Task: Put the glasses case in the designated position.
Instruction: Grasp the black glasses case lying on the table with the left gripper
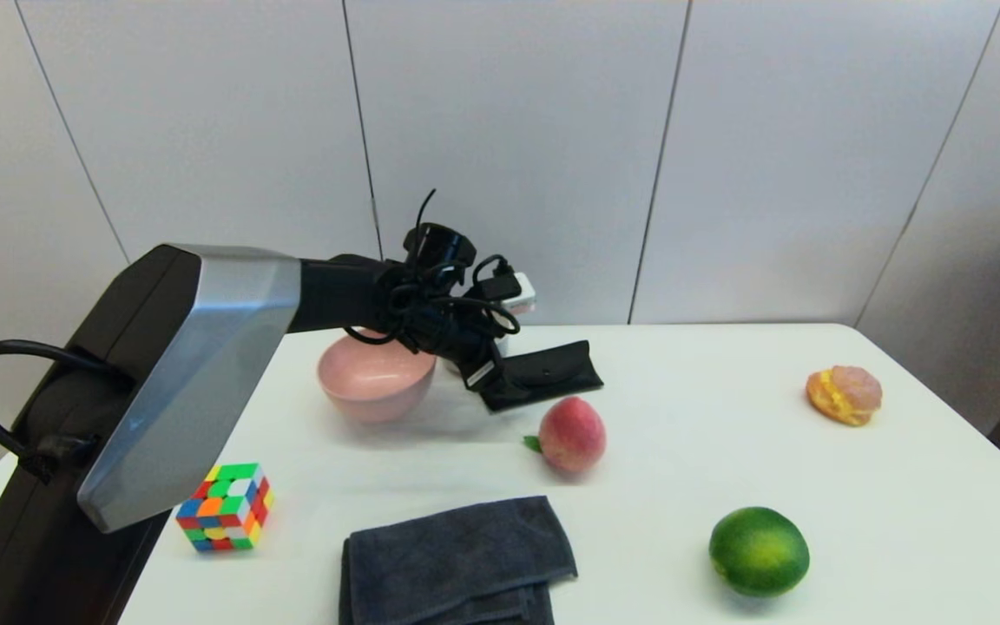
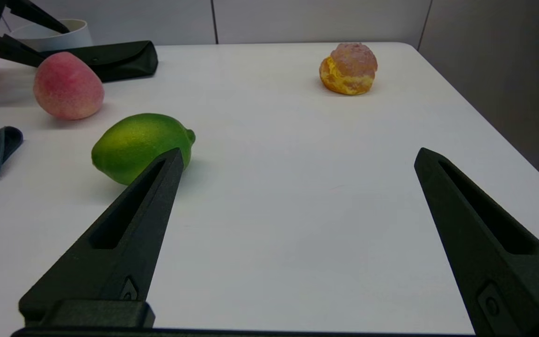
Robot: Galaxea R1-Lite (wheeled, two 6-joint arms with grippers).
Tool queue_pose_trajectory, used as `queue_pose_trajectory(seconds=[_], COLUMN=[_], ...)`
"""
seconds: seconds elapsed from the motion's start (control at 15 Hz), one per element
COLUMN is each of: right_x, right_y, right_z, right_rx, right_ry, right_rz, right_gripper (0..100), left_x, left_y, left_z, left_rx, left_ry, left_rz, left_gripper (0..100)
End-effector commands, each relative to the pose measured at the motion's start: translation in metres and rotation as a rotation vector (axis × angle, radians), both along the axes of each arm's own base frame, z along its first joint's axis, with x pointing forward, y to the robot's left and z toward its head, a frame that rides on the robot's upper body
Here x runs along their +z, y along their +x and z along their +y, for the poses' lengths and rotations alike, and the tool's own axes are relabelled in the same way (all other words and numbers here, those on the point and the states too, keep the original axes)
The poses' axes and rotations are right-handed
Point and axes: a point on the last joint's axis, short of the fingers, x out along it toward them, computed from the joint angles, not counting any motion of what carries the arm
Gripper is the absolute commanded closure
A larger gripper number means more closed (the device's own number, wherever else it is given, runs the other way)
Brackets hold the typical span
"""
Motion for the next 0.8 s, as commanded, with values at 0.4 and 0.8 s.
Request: queue_pose_trajectory(seconds=[0.4, 0.8], right_x=[0.0, 0.0], right_y=[0.0, 0.0], right_z=[0.0, 0.0], right_rx=[0.001, 0.002], right_ry=[0.001, 0.001], right_rz=[0.001, 0.001], right_gripper=[0, 0], left_x=[0.002, 0.033], left_y=[0.007, 0.008], left_z=[0.013, 0.013], left_rx=[0.043, 0.093], left_ry=[-0.013, -0.126], left_rz=[0.02, -0.068], left_gripper=[0, 0])
